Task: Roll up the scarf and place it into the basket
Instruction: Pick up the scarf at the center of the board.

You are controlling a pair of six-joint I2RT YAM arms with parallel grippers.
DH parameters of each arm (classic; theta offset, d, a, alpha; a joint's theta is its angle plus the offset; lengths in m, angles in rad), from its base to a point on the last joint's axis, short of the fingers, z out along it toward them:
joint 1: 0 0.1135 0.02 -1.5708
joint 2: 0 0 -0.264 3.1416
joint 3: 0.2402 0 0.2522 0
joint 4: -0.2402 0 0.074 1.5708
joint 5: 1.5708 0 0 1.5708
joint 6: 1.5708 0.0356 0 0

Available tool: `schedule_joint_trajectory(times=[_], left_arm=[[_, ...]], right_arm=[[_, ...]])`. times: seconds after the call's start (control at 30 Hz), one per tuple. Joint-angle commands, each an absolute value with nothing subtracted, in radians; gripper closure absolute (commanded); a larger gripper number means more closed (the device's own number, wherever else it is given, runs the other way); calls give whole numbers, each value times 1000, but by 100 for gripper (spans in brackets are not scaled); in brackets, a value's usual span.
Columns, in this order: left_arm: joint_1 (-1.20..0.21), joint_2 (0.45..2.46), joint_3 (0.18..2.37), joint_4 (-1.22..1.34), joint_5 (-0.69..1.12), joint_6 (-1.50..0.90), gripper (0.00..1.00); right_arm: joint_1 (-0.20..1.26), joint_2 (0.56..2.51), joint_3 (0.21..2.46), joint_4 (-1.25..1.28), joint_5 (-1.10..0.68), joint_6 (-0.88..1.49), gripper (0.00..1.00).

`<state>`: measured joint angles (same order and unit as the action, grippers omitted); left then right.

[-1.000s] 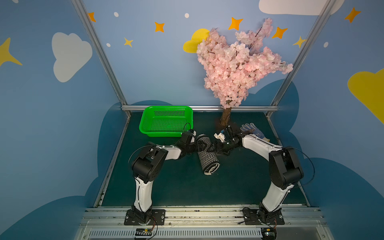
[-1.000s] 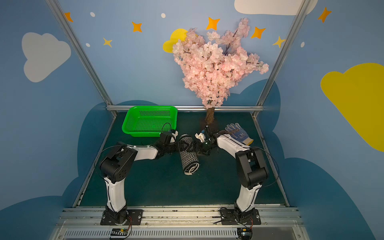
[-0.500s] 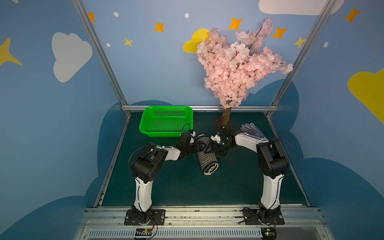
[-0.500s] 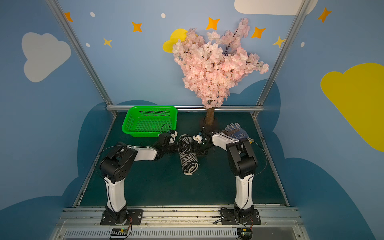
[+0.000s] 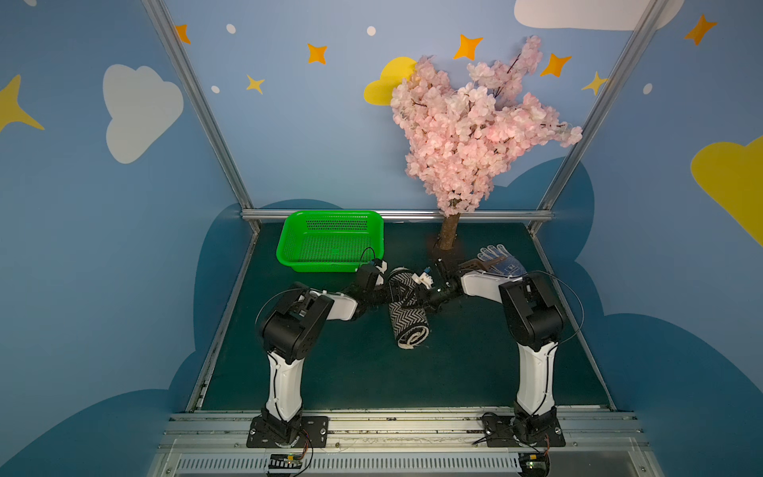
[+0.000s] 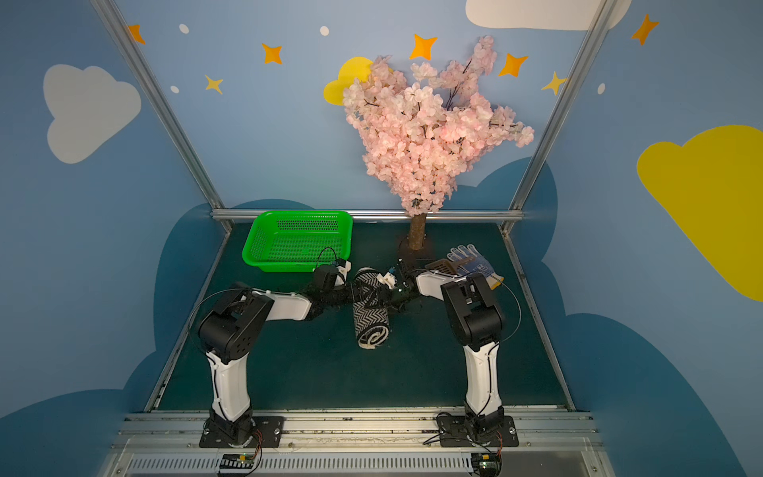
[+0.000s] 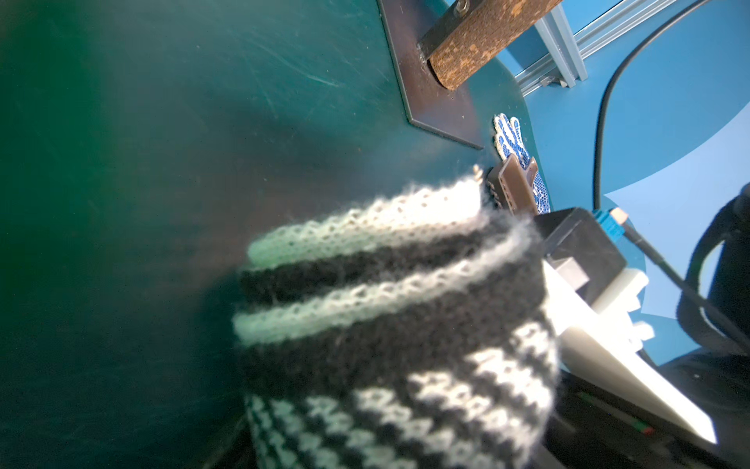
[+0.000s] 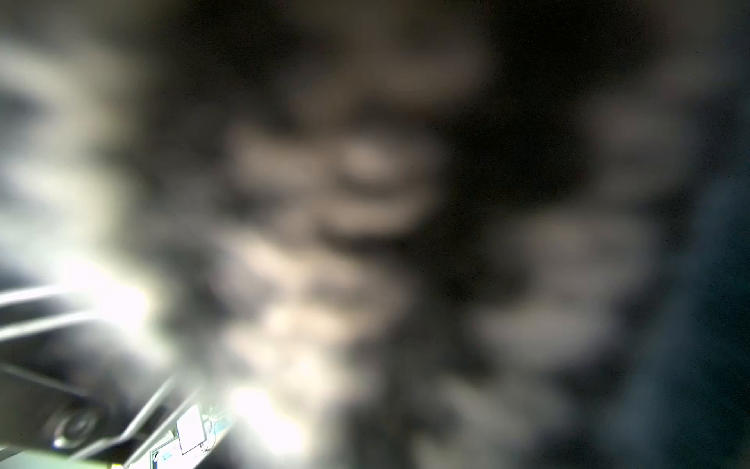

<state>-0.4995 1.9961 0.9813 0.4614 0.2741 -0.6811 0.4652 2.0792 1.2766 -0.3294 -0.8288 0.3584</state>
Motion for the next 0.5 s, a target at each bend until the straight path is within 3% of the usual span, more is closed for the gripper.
schedule_joint_trajectory(times=[0.0,0.1,0.17,0.2,0.47], left_arm=[[-509,2103,897,149,284,-727,17],[-508,2102,891,166,291,-744,17],[-508,2096,879,182,297,-757,17],[-506,2090,877,184,300,-760,16],[-439,1926,781,270,354,-806,13]], right_arm=[[500,2141,1228,-385,-761,346,48],[508,2157,1213,-375,-742,359,62],[518,2167,1213,-367,-734,364,80],[522,2170,1212,-366,-731,368,100],[520,2075,1178,-277,-781,430,100]])
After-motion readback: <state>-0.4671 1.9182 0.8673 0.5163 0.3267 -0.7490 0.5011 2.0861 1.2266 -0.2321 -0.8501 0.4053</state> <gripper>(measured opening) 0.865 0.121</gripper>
